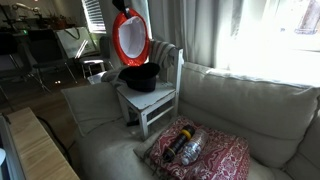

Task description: Remove the hats on the chair's ears starting with the black hat and place them on the chair's seat

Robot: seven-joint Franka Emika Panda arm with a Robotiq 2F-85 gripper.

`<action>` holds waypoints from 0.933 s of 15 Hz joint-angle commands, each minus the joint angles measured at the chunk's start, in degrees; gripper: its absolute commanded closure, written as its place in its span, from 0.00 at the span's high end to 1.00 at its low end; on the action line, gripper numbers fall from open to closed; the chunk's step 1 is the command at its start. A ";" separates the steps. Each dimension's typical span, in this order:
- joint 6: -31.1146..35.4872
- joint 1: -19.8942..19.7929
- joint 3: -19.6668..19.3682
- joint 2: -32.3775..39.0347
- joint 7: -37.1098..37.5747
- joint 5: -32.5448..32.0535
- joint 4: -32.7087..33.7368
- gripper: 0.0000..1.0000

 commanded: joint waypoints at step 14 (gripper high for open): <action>-13.59 5.82 5.99 4.04 2.94 -26.40 -0.76 0.01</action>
